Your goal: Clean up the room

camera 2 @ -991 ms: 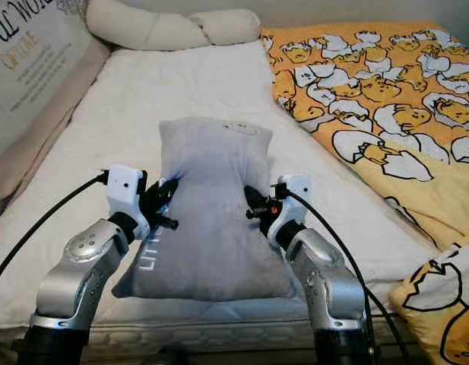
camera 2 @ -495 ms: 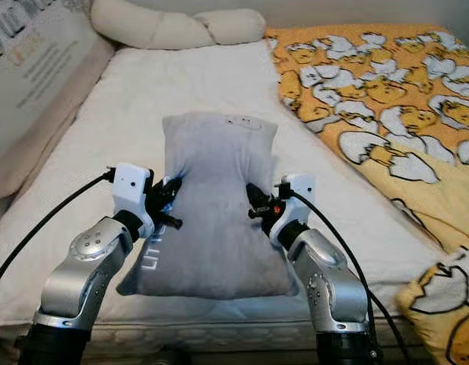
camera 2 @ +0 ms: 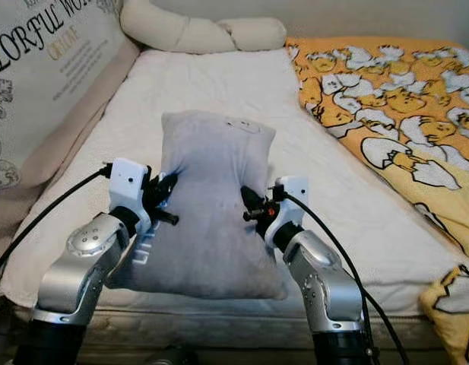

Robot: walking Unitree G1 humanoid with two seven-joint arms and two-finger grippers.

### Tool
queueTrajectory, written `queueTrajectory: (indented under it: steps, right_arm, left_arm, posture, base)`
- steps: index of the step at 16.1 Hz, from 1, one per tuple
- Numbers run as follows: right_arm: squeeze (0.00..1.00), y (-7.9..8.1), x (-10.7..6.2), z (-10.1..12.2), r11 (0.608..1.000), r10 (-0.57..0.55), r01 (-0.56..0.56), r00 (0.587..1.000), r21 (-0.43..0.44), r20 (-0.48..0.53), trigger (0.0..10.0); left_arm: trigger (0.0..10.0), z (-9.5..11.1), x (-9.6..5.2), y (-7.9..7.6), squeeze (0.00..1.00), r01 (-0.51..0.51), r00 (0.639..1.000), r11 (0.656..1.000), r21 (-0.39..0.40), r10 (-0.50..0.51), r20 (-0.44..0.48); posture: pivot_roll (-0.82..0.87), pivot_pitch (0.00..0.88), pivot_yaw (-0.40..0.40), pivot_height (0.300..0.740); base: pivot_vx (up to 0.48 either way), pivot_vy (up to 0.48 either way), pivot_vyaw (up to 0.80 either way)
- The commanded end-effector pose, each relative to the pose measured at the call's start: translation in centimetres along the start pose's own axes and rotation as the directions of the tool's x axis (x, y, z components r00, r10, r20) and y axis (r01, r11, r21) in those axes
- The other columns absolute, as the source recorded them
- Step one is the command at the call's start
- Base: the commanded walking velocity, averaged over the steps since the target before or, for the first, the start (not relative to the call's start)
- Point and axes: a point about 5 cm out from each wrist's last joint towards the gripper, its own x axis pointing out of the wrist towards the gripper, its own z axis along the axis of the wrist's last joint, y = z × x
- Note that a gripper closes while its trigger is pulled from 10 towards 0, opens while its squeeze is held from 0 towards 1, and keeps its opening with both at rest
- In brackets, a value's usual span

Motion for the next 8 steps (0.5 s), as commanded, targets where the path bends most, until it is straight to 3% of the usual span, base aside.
queueTrajectory:
  steps: [1, 8]
  right_arm:
    - [0.0, -0.03, 0.12, 0.84, 1.0, 0.005, -0.004, 0.999, -0.019, 0.04, 10.0]
    - [0.0, -0.07, -0.11, 0.35, 0.999, -0.028, 0.029, 0.999, -0.031, 0.039, 10.0]
  left_arm:
    - [10.0, 1.25, 0.2, 0.05, 0.0, -0.007, 0.999, 1.0, 0.022, 0.006, 0.04]
    - [10.0, 0.65, 0.17, 0.04, 0.0, 0.001, 1.0, 1.0, 0.02, -0.001, 0.012]
  posture:
    - [0.04, 0.0, 0.068, 0.74]
    - [0.01, 0.0, 0.097, 0.74]
  base:
    - [0.0, 0.262, 0.0]
    - [0.0, 0.259, 0.0]
